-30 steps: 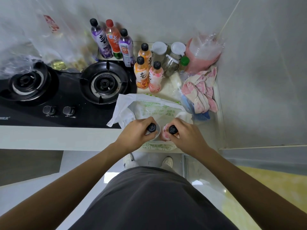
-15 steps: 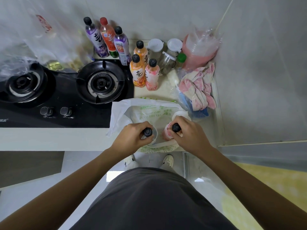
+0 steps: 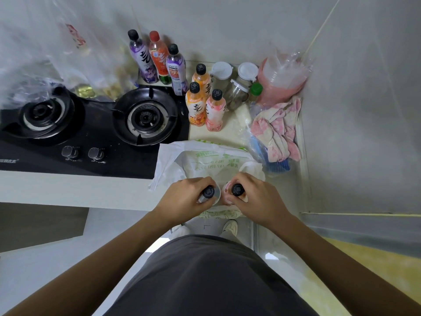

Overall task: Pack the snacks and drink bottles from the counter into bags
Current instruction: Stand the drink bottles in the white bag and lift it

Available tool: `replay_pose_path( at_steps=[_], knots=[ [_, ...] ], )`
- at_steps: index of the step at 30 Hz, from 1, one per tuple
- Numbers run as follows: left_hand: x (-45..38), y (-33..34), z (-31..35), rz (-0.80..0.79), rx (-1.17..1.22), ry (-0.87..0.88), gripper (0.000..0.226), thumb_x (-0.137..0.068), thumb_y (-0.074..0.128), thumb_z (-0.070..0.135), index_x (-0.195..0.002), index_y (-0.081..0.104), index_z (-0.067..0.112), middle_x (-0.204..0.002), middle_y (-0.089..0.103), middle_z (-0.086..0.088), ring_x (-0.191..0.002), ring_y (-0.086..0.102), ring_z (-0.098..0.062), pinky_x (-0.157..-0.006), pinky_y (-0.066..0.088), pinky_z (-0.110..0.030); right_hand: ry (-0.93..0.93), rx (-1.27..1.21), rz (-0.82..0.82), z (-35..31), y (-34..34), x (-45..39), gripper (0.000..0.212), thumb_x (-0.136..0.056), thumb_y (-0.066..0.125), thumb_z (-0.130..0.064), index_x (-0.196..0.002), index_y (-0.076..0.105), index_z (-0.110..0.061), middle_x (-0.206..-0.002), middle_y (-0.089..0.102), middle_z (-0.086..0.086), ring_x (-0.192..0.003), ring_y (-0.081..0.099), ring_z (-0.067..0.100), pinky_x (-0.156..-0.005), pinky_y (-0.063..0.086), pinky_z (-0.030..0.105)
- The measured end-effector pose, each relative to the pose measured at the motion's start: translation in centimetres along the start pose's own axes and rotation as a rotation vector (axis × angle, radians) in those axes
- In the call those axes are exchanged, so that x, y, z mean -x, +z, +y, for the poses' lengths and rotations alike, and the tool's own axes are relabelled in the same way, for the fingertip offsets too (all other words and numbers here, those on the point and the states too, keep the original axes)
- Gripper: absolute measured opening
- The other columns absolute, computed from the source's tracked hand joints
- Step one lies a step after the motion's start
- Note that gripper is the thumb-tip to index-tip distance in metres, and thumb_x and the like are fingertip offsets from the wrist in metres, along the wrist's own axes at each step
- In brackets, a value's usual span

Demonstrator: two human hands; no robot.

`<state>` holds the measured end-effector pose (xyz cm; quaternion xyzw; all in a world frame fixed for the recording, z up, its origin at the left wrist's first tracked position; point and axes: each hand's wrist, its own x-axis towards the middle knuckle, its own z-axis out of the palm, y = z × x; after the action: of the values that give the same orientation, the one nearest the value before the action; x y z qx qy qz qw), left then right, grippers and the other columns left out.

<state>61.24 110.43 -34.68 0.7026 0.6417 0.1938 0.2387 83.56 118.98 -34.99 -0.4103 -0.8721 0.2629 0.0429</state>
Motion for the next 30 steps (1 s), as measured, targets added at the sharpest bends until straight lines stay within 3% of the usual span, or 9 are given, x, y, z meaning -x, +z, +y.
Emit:
replay_pose_path(
  at_steps=[3,6,8,12,14,17,21,24,30],
  knots=[
    [0.1,-0.4,0.1,-0.002,-0.024,-0.009,0.041,-0.09,0.06,0.064,-0.113,0.059,0.03,-0.082,0.061,0.018,-0.064,0.05,-0.005,-0.057,0.044,-0.022,0.006,0.043,0.003,-0.5,-1.0,-0.2,0.044,-0.088,0.052,-0.072,-0.105,0.05,-0.032,-0.094,0.06,-0.015,-0.075,0.059,0.012,-0.063,0.049,0.033],
    [-0.3,-1.5,0.2,-0.002,0.019,-0.037,0.043,-0.094,0.047,0.066,-0.114,0.058,0.029,-0.075,0.053,0.018,-0.063,0.049,-0.004,-0.057,0.041,-0.026,-0.01,0.022,0.061,-1.3,-2.6,-1.2,0.046,-0.093,0.044,-0.066,-0.115,0.054,-0.027,-0.092,0.053,-0.016,-0.074,0.054,0.011,-0.061,0.036,0.029],
    [-1.4,-2.3,0.0,0.041,0.008,-0.064,0.043,-0.097,0.043,0.062,-0.119,0.059,0.028,-0.075,0.048,0.018,-0.064,0.048,-0.004,-0.059,0.043,-0.029,-0.033,0.031,0.078,-1.4,-3.5,-3.1,0.044,-0.098,0.041,-0.061,-0.119,0.054,-0.025,-0.098,0.058,-0.011,-0.08,0.059,0.013,-0.064,0.038,0.03],
    [-5.8,-4.5,-1.4,0.18,-0.072,-0.101,0.035,-0.103,0.047,0.047,-0.129,0.057,0.025,-0.102,0.051,0.013,-0.083,0.054,-0.008,-0.064,0.047,-0.033,-0.053,0.134,0.152,-1.7,-4.8,-9.7,0.037,-0.1,0.049,-0.048,-0.128,0.051,-0.023,-0.119,0.058,-0.001,-0.106,0.063,0.022,-0.075,0.048,0.036],
    [-8.9,-5.6,-2.8,0.223,-0.157,-0.115,0.039,-0.101,0.05,0.043,-0.135,0.052,0.023,-0.113,0.051,0.002,-0.101,0.056,-0.02,-0.069,0.052,-0.038,-0.029,0.174,0.204,-1.8,-5.3,-13.7,0.038,-0.099,0.057,-0.04,-0.131,0.05,-0.021,-0.124,0.054,0.004,-0.111,0.061,0.027,-0.074,0.042,0.034],
    [-13.9,-7.3,-5.0,0.265,-0.233,-0.228,0.052,-0.098,0.052,0.042,-0.146,0.042,0.025,-0.127,0.046,-0.008,-0.117,0.05,-0.031,-0.077,0.056,-0.05,0.034,0.17,0.21,-1.6,-5.6,-19.5,0.048,-0.098,0.055,-0.043,-0.14,0.044,-0.022,-0.132,0.049,0.009,-0.117,0.06,0.034,-0.077,0.054,0.043],
    [-19.3,-9.1,-7.2,0.149,-0.245,-0.378,0.063,-0.098,0.053,0.04,-0.155,0.031,0.026,-0.139,0.044,-0.015,-0.127,0.047,-0.038,-0.087,0.052,-0.055,0.109,0.261,0.119,-1.5,-5.5,-24.2,0.05,-0.1,0.053,-0.049,-0.142,0.044,-0.025,-0.133,0.051,0.013,-0.118,0.059,0.037,-0.078,0.057,0.046],
    [-21.3,-9.5,-8.1,0.075,-0.301,-0.388,0.053,-0.1,0.053,0.042,-0.148,0.04,0.023,-0.134,0.05,-0.016,-0.122,0.053,-0.039,-0.087,0.052,-0.054,0.119,0.302,0.109,-1.5,-5.3,-25.3,0.041,-0.1,0.056,-0.049,-0.131,0.052,-0.022,-0.126,0.057,0.012,-0.114,0.062,0.037,-0.079,0.057,0.047],
    [-22.0,-8.9,-8.6,0.112,-0.287,-0.312,0.038,-0.098,0.06,0.036,-0.126,0.048,0.013,-0.106,0.066,-0.018,-0.093,0.064,-0.043,-0.066,0.046,-0.044,0.076,0.233,0.195,-1.4,-5.2,-25.0,0.029,-0.099,0.064,-0.042,-0.111,0.057,-0.017,-0.106,0.07,0.009,-0.099,0.069,0.033,-0.067,0.05,0.04]
  ],
)
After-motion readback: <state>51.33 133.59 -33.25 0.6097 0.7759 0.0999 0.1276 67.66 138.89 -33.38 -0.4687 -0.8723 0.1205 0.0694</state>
